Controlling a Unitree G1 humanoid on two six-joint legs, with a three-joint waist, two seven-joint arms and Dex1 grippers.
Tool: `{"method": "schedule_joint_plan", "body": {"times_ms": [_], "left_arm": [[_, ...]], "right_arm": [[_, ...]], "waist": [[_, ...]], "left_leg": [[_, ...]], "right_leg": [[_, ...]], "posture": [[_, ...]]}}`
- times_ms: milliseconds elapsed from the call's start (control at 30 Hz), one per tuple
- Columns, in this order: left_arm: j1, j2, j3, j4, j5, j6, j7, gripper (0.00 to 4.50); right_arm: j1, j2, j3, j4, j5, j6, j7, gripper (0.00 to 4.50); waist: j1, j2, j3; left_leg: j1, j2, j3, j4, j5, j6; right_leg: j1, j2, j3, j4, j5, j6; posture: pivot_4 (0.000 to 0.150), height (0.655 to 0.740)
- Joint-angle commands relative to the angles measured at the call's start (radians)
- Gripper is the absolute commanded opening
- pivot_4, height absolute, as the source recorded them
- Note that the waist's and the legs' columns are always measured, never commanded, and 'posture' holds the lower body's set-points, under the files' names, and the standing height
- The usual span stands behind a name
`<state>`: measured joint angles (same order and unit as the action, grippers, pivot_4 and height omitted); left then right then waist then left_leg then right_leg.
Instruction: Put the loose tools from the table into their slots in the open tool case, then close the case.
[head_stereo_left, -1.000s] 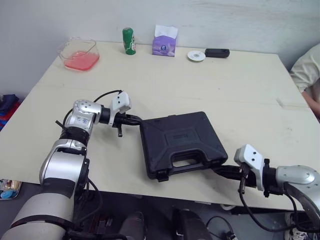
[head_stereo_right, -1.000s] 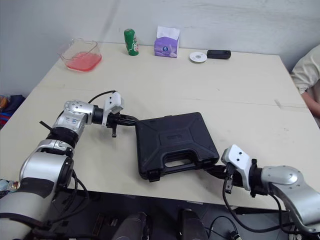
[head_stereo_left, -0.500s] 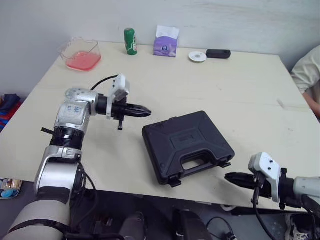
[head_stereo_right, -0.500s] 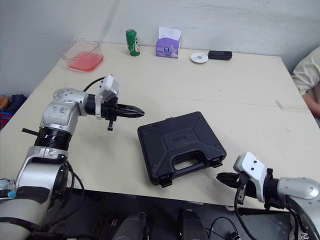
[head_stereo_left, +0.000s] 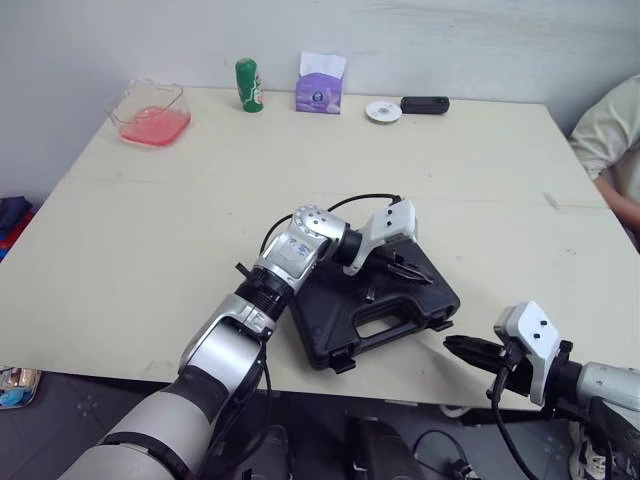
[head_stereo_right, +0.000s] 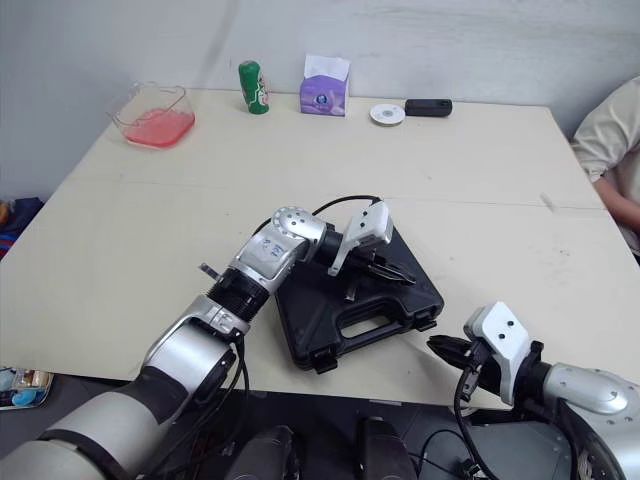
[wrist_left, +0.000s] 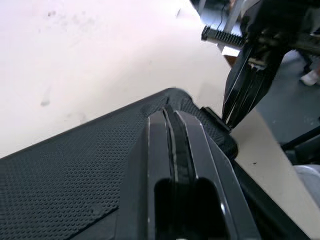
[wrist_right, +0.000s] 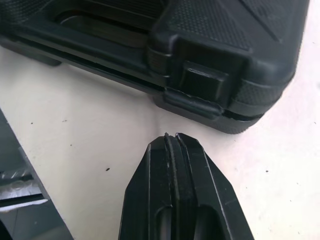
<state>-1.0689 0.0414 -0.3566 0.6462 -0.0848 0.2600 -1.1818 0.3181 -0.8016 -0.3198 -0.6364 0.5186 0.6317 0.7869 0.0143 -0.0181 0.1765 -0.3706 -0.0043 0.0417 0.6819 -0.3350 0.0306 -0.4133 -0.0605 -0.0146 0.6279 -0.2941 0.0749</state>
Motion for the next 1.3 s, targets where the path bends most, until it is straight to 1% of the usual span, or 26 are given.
{"method": "schedule_joint_plan", "body": {"times_ms": [33,233,333,433,467,633,833,967,1067,1100,1233,1300], "left_arm": [[-0.024,-0.017,-0.024,0.018,0.028,-0.055,-0.018,0.04],[0.006,0.007,-0.122,0.038,0.120,-0.141,-0.067,0.04],[0.019,0.028,-0.175,0.058,0.188,-0.229,-0.058,0.04],[0.026,0.058,-0.249,0.115,0.300,-0.376,0.004,0.04],[0.025,0.060,-0.259,0.131,0.318,-0.396,0.014,0.04],[0.017,0.051,-0.262,0.177,0.337,-0.434,0.044,0.04],[0.021,0.038,-0.242,0.189,0.311,-0.396,0.030,0.04],[0.020,0.039,-0.239,0.202,0.319,-0.404,0.039,0.04],[0.019,0.037,-0.234,0.203,0.316,-0.401,0.039,0.04],[0.018,0.036,-0.230,0.201,0.311,-0.397,0.037,0.04],[0.015,0.027,-0.216,0.194,0.296,-0.386,0.037,0.04],[0.014,0.024,-0.213,0.190,0.295,-0.382,0.036,0.04]], "right_arm": [[-0.008,0.009,-0.009,-0.044,0.017,0.005,-0.020,0.00],[-0.018,0.008,-0.001,-0.042,0.010,0.004,-0.028,0.00],[-0.035,0.001,-0.005,-0.040,0.012,0.010,-0.029,0.00],[-0.069,0.007,0.004,-0.046,0.019,0.019,-0.042,0.00],[-0.083,0.008,0.009,-0.047,0.022,0.026,-0.046,0.00],[-0.111,0.009,0.035,-0.022,0.003,0.025,-0.049,0.00],[-0.129,0.009,0.051,-0.004,0.000,0.020,-0.047,0.00],[-0.110,0.007,-0.047,-0.067,0.173,0.093,-0.001,0.00],[-0.068,-0.033,-0.086,-0.100,0.230,0.128,0.044,0.00],[-0.048,-0.052,-0.091,-0.102,0.228,0.140,0.052,0.00],[-0.048,-0.104,-0.009,-0.001,0.082,0.117,-0.001,0.00],[-0.060,-0.103,0.006,0.017,0.077,0.123,-0.005,0.00]], "waist": [[0.003,0.000,0.000],[0.010,0.001,0.000],[0.010,0.001,-0.001],[0.010,0.000,-0.004],[0.010,-0.002,-0.007],[0.005,-0.008,-0.020],[0.007,-0.011,-0.023],[0.008,-0.010,-0.025],[0.009,-0.011,-0.026],[0.009,-0.011,-0.026],[0.007,-0.013,-0.027],[0.008,-0.013,-0.027]], "left_leg": [[0.000,0.000,0.000,0.000,0.000,0.000],[0.000,0.000,0.000,0.000,0.000,0.001],[0.001,0.000,0.000,0.000,-0.001,0.001],[0.001,0.000,0.000,0.000,-0.001,0.001],[0.002,0.000,-0.001,0.000,-0.001,0.002],[0.005,0.001,-0.001,0.000,-0.002,0.003],[0.005,0.001,-0.002,0.000,-0.003,0.003],[0.005,0.001,-0.002,0.000,-0.003,0.003],[0.004,0.001,-0.003,-0.001,-0.003,0.003],[0.004,0.001,-0.003,-0.001,-0.003,0.004],[0.005,0.001,-0.003,-0.001,-0.003,0.004],[0.004,0.001,-0.003,-0.001,-0.003,0.004]], "right_leg": [[0.000,0.000,0.000,0.000,0.000,0.000],[0.001,-0.001,0.000,-0.001,0.000,0.000],[0.002,-0.001,0.000,-0.002,0.000,0.000],[0.003,-0.001,0.000,-0.002,0.000,0.000],[0.003,-0.001,0.000,-0.002,0.000,0.000],[0.006,-0.002,0.000,-0.002,0.000,0.000],[0.006,-0.003,0.000,-0.004,0.000,-0.001],[0.006,-0.003,0.000,-0.004,0.000,-0.001],[0.006,-0.003,0.000,-0.004,0.000,-0.001],[0.006,-0.004,-0.001,-0.005,0.000,-0.001],[0.007,-0.004,-0.001,-0.006,0.000,-0.001],[0.007,-0.004,-0.001,-0.006,-0.001,-0.001]], "posture": [[0.150,0.7400],[0.150,0.7400],[0.150,0.7400],[0.150,0.7400],[0.150,0.7400],[0.150,0.7400],[0.150,0.7400],[0.150,0.7400],[0.150,0.7400],[0.150,0.7400],[0.150,0.7400],[0.150,0.7400]]}}
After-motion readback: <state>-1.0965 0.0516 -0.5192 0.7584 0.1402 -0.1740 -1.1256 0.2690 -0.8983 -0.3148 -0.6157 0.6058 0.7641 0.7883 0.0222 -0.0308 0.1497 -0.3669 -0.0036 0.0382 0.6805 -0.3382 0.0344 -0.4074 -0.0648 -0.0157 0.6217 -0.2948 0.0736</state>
